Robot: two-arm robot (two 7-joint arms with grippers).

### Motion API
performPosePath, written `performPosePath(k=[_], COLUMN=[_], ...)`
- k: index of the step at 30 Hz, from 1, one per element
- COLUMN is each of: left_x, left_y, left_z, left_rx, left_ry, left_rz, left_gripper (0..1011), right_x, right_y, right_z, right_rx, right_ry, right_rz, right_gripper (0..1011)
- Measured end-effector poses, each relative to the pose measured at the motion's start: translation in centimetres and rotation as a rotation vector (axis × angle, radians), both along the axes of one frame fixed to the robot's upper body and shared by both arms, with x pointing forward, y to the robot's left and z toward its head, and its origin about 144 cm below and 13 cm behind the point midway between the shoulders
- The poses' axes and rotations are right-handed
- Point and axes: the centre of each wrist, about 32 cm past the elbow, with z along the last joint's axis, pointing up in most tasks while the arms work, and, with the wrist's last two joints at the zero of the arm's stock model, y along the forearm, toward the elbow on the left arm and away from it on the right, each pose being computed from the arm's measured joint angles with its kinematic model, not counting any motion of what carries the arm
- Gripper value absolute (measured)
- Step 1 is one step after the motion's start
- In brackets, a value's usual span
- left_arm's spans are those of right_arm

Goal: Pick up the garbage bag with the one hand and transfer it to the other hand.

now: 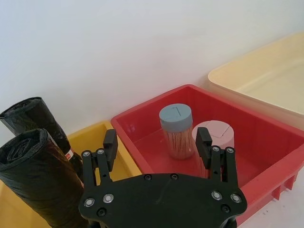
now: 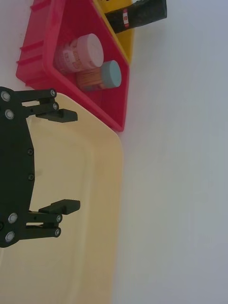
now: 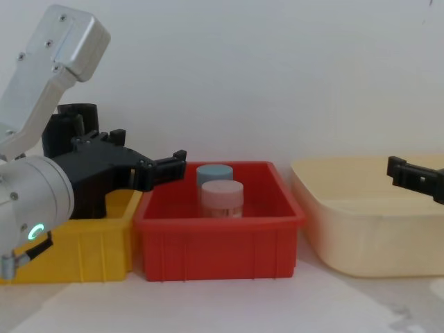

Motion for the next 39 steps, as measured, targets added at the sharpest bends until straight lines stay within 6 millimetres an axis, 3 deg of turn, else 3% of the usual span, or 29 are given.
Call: performPosePath(k=[39], left_x=[0.12], left_y=[-0.13], left_z=[0.15], left_rx=[-0.002], left_ry=[-0.003], left_rz=[-0.004], left_gripper=[1001], right_x=[0.01], right_y=[-0.03], right_z=[0.01], right_rx=[0.001], right_ry=[0.001], right_rz=[0.003], right_gripper=[999])
